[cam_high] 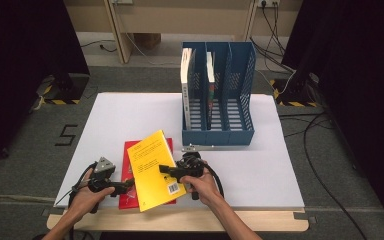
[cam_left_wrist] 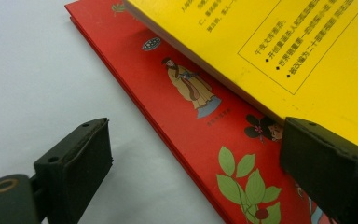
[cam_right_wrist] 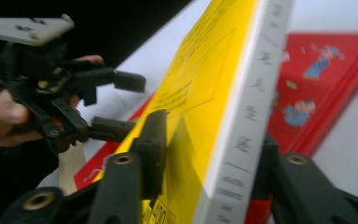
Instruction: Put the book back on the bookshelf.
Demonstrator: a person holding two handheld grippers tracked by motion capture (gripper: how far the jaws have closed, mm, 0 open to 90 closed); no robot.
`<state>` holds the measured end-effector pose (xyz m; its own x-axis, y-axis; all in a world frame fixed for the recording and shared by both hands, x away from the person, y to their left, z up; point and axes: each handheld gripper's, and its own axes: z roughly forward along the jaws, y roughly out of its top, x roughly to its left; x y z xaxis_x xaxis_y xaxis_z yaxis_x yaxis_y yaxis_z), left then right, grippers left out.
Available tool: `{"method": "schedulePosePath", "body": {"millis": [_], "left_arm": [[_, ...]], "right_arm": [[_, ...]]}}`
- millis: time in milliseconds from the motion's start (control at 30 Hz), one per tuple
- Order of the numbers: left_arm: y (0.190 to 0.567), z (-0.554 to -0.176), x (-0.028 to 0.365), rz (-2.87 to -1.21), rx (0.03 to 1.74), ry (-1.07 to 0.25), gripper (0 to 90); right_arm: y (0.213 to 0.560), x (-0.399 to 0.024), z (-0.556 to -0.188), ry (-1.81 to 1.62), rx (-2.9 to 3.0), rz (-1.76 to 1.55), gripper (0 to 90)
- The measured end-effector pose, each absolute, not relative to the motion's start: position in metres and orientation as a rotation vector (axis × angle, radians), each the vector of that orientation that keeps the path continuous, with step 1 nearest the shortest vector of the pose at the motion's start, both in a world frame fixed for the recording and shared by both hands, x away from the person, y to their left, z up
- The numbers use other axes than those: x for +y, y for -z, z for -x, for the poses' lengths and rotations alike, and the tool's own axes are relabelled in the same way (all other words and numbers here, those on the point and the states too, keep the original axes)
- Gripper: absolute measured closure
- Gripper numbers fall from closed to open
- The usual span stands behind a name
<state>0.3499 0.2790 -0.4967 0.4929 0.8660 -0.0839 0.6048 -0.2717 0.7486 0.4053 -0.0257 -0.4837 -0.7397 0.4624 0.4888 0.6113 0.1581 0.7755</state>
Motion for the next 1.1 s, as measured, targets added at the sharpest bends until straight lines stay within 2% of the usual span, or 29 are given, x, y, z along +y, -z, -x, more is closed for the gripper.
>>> {"method": "schedulePosePath", "body": {"millis": [67,200,267,633,767,967,1100], "left_arm": [[0.497,-0.349,0.278,-1.992,1.206,-0.452,7.9],[0.496,-0.350,0.279,-1.976,1.217,-0.436,8.8],[0.496,-0.351,0.281,-1.964,1.231,-0.455,16.4],[0.496,-0.354,0.285,-1.939,1.277,-0.452,15.0],[0.497,-0.356,0.285,-1.914,1.302,-0.416,16.0],[0.496,-0.354,0.282,-1.914,1.293,-0.448,21.2],[0.493,-0.353,0.284,-1.869,1.289,-0.437,20.9]], "right_arm": [[0.479,-0.026,-0.404,1.677,-2.302,1.024,67.7],[0.474,-0.026,-0.403,1.701,-2.281,1.031,69.9],[0.472,-0.027,-0.403,1.710,-2.281,1.019,70.3],[0.457,-0.020,-0.395,1.768,-2.342,0.915,72.9],[0.451,-0.018,-0.393,1.780,-2.402,0.867,72.8],[0.445,-0.016,-0.389,1.785,-2.425,0.833,72.8],[0.445,-0.018,-0.388,1.834,-2.370,0.838,72.9]]}}
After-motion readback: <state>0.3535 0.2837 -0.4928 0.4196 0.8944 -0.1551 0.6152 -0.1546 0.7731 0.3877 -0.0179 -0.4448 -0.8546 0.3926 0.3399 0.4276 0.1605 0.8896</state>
